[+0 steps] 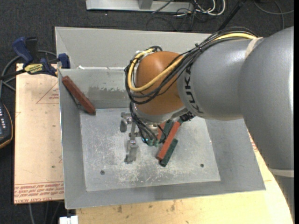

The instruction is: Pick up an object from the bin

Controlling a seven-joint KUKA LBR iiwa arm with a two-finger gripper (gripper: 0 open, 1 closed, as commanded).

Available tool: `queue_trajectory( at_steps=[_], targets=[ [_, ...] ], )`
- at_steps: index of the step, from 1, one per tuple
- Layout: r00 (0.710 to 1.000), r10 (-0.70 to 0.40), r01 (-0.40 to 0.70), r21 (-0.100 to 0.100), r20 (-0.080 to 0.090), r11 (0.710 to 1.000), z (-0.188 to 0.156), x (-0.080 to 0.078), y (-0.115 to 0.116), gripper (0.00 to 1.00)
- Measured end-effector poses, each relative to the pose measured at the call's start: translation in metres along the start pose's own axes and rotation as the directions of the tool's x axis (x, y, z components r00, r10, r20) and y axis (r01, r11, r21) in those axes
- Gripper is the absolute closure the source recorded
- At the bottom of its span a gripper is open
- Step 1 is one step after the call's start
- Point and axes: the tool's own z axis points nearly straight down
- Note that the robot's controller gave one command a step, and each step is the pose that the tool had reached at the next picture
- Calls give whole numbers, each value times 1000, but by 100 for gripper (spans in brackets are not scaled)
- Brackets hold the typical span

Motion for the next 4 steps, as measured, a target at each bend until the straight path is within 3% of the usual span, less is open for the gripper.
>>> queue_trajectory(
  at_steps=[1, 2, 3, 4],
  targets=[
    [997, -75, 75, 3, 12, 997, 47, -77, -52, 0],
    [979, -202, 202, 1, 1, 979, 74, -72, -120, 0],
    [930, -368, 368, 6, 7, 930, 65, -62, -223, 0],
    [927, -374, 374, 0, 10, 927, 65, -63, -217, 100]
  ],
)
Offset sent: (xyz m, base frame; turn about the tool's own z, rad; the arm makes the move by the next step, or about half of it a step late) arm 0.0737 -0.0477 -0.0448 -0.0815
